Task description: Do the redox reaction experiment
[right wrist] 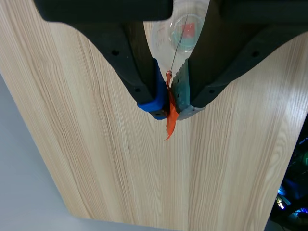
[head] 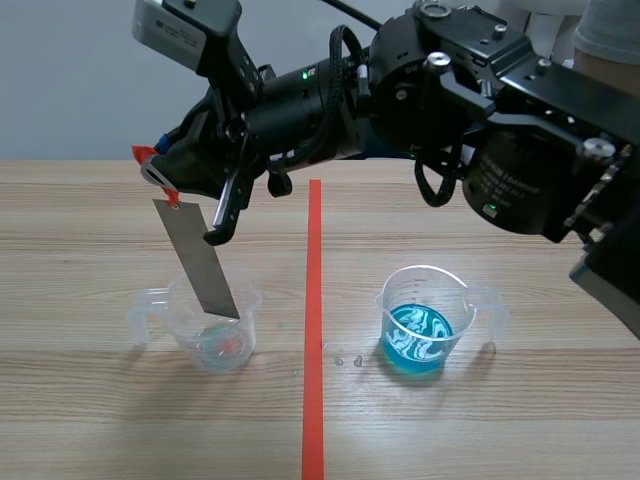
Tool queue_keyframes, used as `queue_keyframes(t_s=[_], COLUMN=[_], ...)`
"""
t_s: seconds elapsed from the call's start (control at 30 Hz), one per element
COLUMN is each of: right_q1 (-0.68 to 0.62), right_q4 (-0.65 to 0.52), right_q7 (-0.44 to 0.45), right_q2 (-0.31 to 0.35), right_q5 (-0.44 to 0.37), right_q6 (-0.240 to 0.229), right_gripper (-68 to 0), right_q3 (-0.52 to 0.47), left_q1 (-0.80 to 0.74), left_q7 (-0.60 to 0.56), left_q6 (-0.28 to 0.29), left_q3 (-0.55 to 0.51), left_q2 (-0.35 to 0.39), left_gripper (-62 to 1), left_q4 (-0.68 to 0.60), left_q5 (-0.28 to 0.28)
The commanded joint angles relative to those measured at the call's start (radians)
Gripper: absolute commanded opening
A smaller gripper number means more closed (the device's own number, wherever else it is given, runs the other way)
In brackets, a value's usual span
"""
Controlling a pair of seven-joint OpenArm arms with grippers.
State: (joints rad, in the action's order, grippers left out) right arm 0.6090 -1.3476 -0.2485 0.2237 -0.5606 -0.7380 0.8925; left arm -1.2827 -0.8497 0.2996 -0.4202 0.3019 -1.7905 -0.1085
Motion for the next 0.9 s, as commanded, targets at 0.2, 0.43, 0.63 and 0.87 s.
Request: queue_keyframes(t_s=[0.2,0.43,0.63,0.87], right_q1=[0.023,0.022,0.022,0.022], right_q4=[0.093,0.145,0.185,0.203], right_q7=[0.129,0.185,0.227,0.237], right_q2=[-0.048,-0.053,-0.053,-0.052], right_q5=[0.115,0.180,0.231,0.261], right_q6=[-0.008,-0.008,-0.008,-0.008], right_gripper=[-66.9,-66.9,-66.9,-66.9], right_q3=[-0.001,-0.001,0.013,0.059], left_q1=[-0.008,-0.008,-0.008,-0.008], left_q7=[-0.018,-0.018,-0.018,-0.018], left_q6=[0.002,0.002,0.002,0.002], left_q3=[-0.003,-0.003,-0.003,-0.003], left_q2=[-0.008,-0.008,-0.008,-0.008], left_gripper=[1.4,1.4,1.4,1.4], left_q4=[-0.008,-0.008,-0.008,-0.008], left_q5=[0.007,0.007,0.007,0.007])
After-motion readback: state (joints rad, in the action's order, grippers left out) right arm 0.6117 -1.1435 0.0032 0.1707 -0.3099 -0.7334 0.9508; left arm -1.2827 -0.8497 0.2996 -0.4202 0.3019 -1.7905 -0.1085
